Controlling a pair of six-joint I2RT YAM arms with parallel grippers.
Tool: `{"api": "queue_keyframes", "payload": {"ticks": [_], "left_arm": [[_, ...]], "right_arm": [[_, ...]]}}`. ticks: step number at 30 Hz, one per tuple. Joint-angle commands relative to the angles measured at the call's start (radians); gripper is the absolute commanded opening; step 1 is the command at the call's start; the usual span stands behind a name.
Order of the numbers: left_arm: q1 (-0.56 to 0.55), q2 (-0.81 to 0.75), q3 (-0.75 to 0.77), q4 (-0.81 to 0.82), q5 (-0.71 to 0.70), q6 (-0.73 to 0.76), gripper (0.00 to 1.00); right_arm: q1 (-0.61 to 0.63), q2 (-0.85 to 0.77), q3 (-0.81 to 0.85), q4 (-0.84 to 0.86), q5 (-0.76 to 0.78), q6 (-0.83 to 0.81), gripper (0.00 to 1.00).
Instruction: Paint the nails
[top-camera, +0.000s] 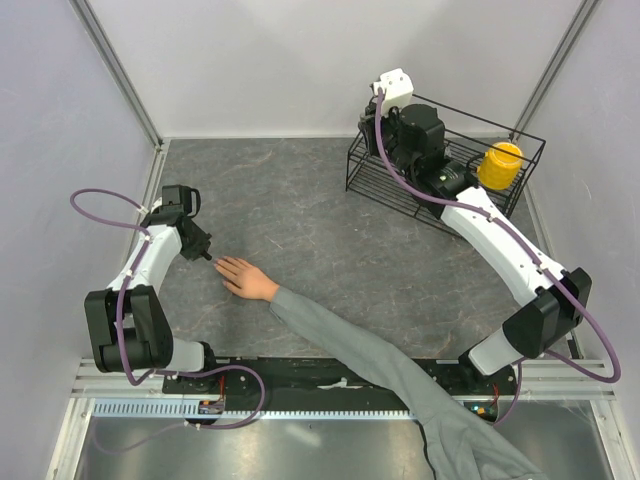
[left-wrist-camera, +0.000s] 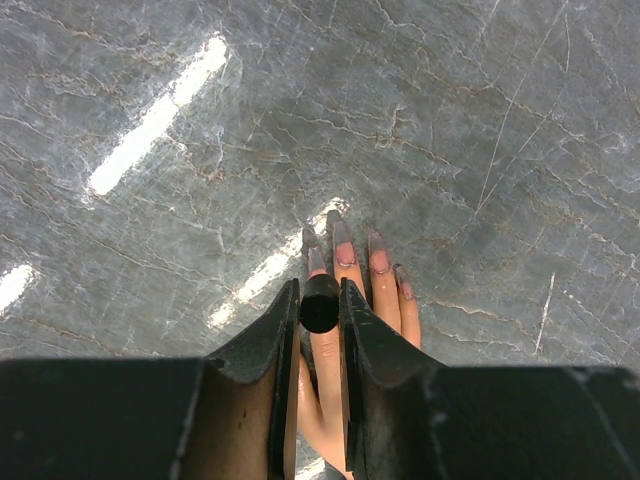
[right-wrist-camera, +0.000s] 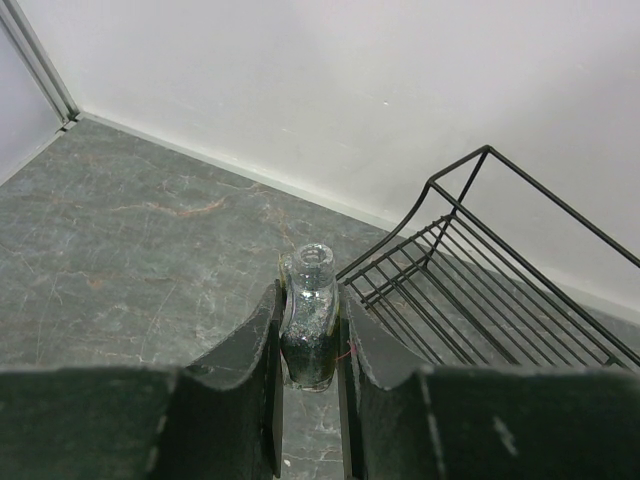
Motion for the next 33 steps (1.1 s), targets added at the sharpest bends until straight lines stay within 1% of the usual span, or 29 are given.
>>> {"api": "queue_keyframes", "payload": {"ticks": [1, 8, 13, 23, 33], "left_arm": [[0.006, 0.006, 0.019, 0.005, -0.004, -0.040, 0.02], [0.006, 0.014, 0.014, 0.022, 0.010, -0.045, 0.02], [0.005, 0.012, 0.011, 0.007, -0.020, -0.048, 0.02], [0.006, 0.015, 0.002, -0.007, -0.017, -0.057, 0.02], [0.006, 0.018, 0.001, -0.021, -0.045, -0.069, 0.02]], "right_arm": [[-0.009, 0.009, 0.055, 0.024, -0.013, 0.011, 0.00], [-0.009, 0.013, 0.056, 0.023, -0.021, 0.017, 0.00], [-0.012, 0.013, 0.056, 0.023, -0.024, 0.017, 0.00], [-0.013, 0.018, 0.059, 0.020, -0.029, 0.019, 0.00], [-0.018, 0.018, 0.059, 0.017, -0.029, 0.020, 0.00]]}}
